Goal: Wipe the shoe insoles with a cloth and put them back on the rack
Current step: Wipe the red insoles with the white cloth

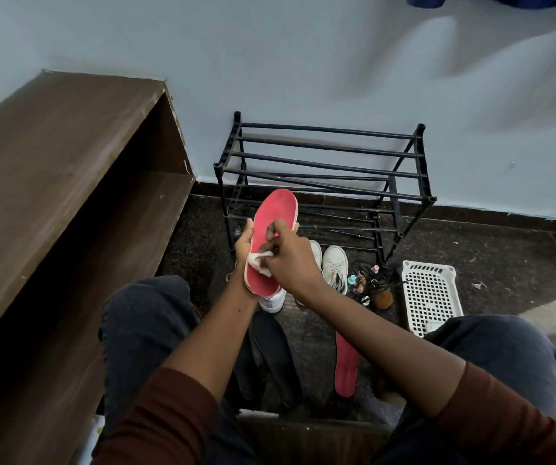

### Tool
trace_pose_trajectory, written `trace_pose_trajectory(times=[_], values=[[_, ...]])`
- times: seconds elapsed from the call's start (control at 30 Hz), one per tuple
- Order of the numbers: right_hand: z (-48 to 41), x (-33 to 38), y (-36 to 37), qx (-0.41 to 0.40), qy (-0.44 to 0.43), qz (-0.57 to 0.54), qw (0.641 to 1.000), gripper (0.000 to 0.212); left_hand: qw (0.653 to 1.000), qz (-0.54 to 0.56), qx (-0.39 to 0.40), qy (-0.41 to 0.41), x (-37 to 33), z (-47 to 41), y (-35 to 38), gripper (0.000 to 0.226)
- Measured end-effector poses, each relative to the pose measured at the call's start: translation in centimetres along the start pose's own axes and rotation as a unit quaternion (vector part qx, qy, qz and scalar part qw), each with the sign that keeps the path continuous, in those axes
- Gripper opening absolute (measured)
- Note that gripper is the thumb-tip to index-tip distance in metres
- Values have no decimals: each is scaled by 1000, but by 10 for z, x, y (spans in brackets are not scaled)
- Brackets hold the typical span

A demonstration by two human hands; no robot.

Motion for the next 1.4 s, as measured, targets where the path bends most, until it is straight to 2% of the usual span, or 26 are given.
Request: trace_pose_trajectory(times=[0.07, 0.17, 0.23, 0.37, 0.5, 0.53, 0.63, 0.73, 0.8, 0.87, 0.93, 1.03, 1.23, 1.4], values=[[-7, 6, -11, -38, -14, 17, 999, 30, 998, 46, 48, -9, -2, 3, 16, 55], [-21, 8, -27, -79, -15, 18, 997, 28, 996, 69, 60, 8, -8, 5, 27, 51], [-26, 8, -27, -79, -14, 23, 997, 29, 995, 82, 61, 8, -7, 6, 31, 50], [-19, 7, -10, -32, -21, 43, 998, 33, 997, 64, 35, -1, -5, 3, 18, 59], [-1, 4, 10, 36, -38, 9, 999, 37, 999, -16, -23, 19, -7, 5, -8, 76], [5, 5, 15, 51, -48, 14, 997, 38, 999, -18, -38, 18, -4, 8, -17, 75], [16, 2, 31, 112, -61, 44, 991, 41, 991, -91, -91, 23, -8, 17, -38, 50], [15, -2, 29, 167, -30, -1, 986, 41, 996, -19, -87, -3, -5, 8, -38, 58], [2, -4, 11, 129, 11, -66, 989, 43, 998, -1, -60, 17, -11, -1, -30, 62], [-12, -6, -11, 52, 30, -97, 993, 38, 999, 16, -25, 24, -14, -4, -20, 62], [-23, -3, -20, 1, 23, -68, 997, 35, 999, 13, 0, 31, -17, 1, -7, 62], [-29, -3, -13, -11, 11, -9, 1000, 33, 999, -4, 11, 35, -17, 6, 7, 56], [-14, -7, 11, 59, -4, -2, 998, 37, 999, 4, -14, 28, -16, 3, -9, 60], [10, -10, 31, 182, -4, 24, 983, 40, 999, 10, -37, 7, -14, 2, -20, 64]])
Point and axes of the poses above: each hand's wrist, its own z-axis away from the middle knuckle, its own y-axis out of the palm, x = y × z, the point moved 10 cm from there along -z, towards the middle knuckle, and after that the axes turned 13 degrees about y, right-handed, at the moved point
